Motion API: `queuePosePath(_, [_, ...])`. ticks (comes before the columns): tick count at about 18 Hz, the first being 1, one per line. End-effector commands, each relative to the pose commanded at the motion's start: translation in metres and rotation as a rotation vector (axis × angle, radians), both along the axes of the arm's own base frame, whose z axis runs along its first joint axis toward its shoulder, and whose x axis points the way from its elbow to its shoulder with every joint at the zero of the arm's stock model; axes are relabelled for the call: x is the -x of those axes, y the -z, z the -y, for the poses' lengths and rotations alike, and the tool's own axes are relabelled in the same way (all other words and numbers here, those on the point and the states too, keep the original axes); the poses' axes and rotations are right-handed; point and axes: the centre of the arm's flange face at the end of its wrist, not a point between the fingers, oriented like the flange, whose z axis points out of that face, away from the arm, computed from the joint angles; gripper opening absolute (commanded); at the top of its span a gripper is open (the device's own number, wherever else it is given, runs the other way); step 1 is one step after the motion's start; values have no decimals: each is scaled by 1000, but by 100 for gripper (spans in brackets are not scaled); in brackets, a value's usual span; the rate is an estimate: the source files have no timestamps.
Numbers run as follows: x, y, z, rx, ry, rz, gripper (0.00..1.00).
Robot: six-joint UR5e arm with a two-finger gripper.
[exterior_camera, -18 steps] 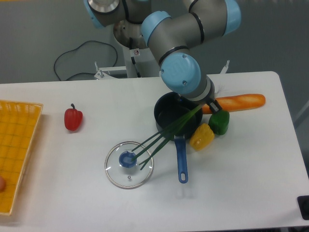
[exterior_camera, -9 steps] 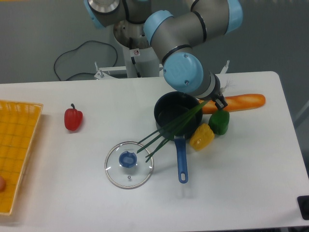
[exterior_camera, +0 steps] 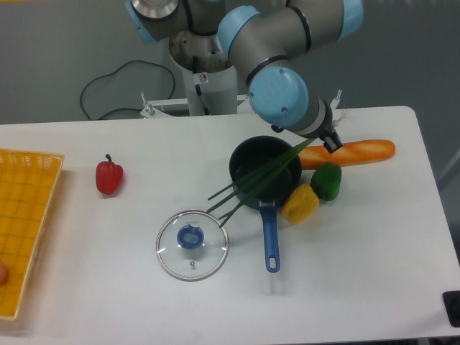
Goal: Place the green onion in the pot
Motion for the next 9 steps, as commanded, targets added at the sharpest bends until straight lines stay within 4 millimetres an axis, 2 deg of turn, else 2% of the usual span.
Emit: queuePosePath(9, [6, -6, 15, 121, 69, -17, 22])
